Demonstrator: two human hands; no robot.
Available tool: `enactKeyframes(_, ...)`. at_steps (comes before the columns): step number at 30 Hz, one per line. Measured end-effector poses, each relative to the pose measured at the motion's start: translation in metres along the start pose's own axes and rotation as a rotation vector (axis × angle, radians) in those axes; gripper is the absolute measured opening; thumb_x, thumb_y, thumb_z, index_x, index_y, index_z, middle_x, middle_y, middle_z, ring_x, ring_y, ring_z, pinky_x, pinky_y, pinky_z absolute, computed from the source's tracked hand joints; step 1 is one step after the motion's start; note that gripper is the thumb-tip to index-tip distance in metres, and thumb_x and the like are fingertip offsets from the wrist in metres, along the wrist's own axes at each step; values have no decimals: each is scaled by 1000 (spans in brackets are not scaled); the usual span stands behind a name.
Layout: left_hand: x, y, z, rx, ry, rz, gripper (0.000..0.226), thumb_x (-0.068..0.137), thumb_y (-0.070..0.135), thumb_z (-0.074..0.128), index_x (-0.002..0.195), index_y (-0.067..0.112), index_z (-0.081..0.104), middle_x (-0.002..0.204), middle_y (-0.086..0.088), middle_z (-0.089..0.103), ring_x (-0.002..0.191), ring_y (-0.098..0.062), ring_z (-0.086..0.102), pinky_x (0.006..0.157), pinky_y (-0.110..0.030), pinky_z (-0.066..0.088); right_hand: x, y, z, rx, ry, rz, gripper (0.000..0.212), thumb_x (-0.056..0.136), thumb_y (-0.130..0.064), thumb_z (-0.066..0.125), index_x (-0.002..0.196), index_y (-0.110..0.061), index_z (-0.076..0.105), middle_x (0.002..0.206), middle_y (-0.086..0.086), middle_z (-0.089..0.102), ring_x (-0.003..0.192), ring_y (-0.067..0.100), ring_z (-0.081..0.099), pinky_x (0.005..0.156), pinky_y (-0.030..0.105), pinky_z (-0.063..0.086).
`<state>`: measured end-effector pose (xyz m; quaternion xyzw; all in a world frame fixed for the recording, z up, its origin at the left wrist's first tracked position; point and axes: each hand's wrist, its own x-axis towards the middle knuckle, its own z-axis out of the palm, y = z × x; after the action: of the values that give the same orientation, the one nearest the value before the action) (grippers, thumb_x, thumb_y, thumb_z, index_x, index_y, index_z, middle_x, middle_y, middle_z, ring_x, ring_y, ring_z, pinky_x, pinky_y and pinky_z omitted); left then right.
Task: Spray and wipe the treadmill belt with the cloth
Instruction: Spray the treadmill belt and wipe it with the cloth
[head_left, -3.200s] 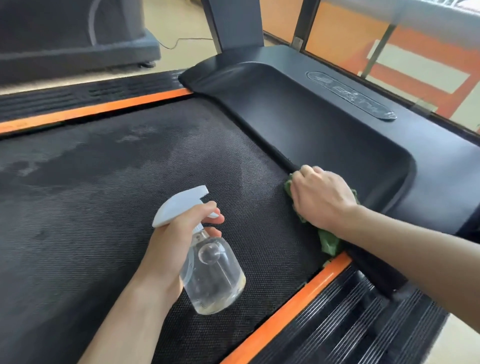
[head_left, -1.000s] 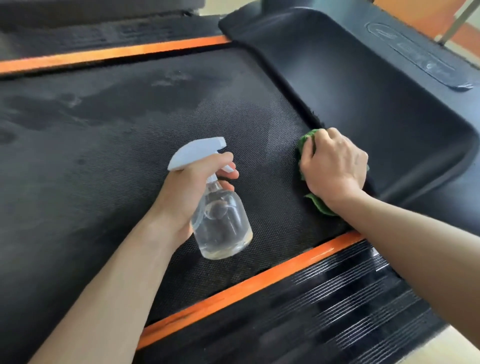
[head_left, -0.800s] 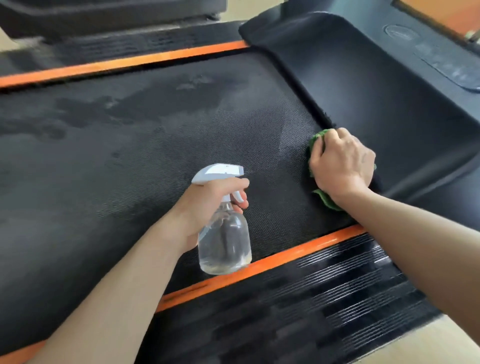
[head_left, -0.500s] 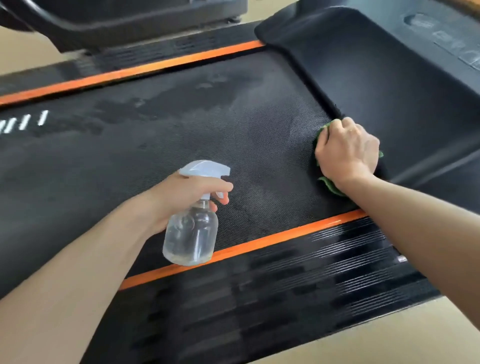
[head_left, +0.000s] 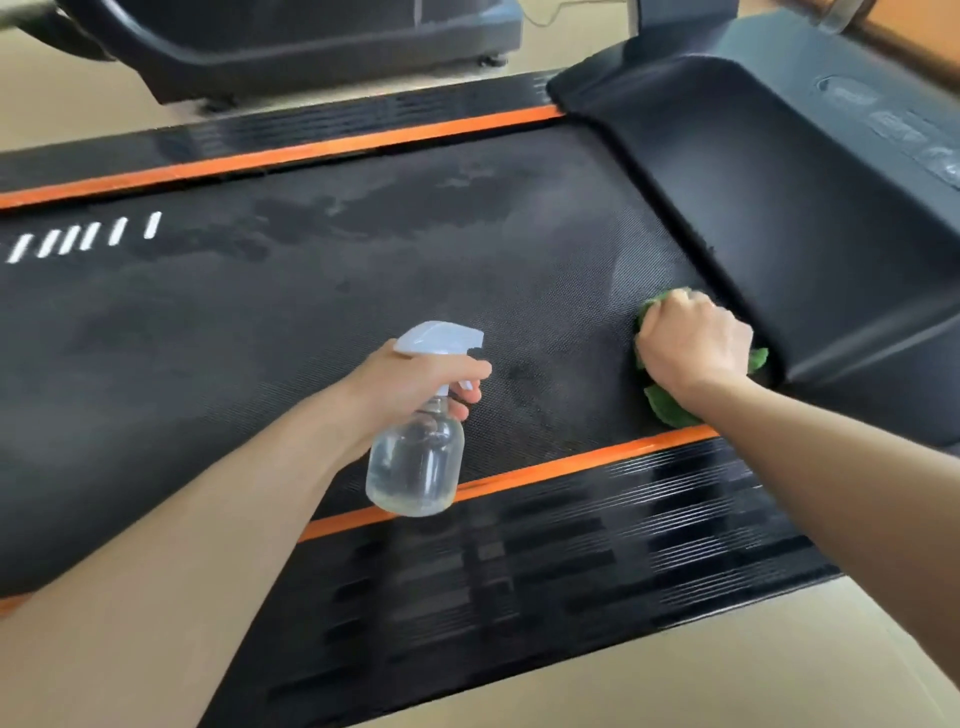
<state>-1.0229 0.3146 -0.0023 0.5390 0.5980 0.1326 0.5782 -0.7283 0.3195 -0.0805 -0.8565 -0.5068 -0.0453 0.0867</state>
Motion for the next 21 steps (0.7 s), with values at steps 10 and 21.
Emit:
enactKeyframes(10, -9, -15, -21, -4, 306, 70, 18, 90, 37, 77, 101, 24, 78, 84, 5, 82, 70, -8, 68, 63, -27, 52, -99, -130, 9, 91, -23, -508, 22, 95, -28, 54, 81, -13, 61, 81, 7, 65, 69, 33, 67, 52, 34, 29)
enactKeyframes(21, -33, -55, -11, -142, 469, 265, 23, 75, 38, 54, 93, 32, 67, 65, 14, 72, 86, -19, 70, 92, -47, 56, -46, -85, -4, -39, -16, -82, 34, 103, -29, 36, 101, -8, 62, 106, 13, 65, 96, 40, 65, 73, 41, 43)
